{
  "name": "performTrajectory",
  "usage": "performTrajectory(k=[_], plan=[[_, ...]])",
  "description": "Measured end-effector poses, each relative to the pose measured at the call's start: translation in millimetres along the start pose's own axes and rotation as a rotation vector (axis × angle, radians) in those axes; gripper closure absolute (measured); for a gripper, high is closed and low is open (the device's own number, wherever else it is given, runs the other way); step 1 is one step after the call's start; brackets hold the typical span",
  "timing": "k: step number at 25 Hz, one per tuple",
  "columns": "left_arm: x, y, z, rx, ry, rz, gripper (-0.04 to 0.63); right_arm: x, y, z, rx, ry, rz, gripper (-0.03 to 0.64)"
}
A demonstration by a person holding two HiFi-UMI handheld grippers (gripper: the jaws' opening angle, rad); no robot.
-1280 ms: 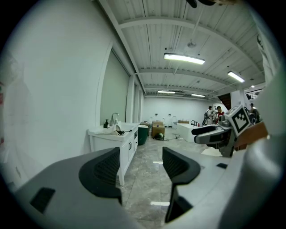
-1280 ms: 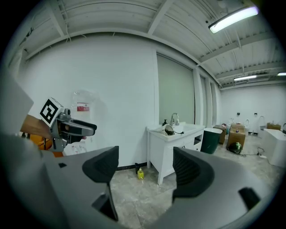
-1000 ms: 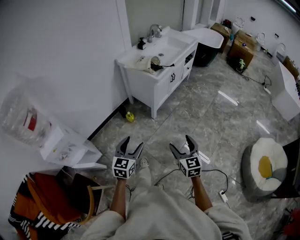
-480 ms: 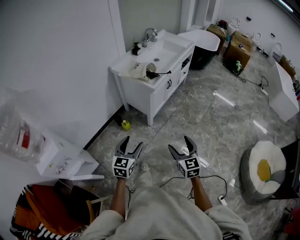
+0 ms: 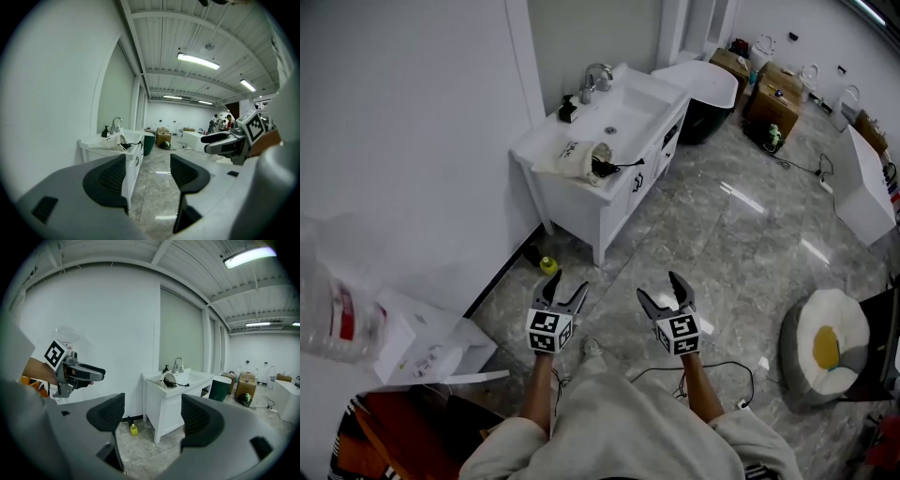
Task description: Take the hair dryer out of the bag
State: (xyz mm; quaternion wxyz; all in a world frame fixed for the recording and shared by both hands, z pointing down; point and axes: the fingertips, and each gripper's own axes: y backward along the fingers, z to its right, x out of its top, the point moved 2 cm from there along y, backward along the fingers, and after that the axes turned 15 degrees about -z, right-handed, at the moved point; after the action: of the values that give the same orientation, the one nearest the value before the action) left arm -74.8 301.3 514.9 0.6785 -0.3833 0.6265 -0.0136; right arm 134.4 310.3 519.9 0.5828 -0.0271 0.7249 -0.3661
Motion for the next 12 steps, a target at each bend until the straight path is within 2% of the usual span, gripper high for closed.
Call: performTrajectory(k=[12], plan=[[57, -81, -97, -0.053, -0.025, -0.009, 0.319, 70, -102, 29, -0.046, -0.021, -0.006, 0.256]])
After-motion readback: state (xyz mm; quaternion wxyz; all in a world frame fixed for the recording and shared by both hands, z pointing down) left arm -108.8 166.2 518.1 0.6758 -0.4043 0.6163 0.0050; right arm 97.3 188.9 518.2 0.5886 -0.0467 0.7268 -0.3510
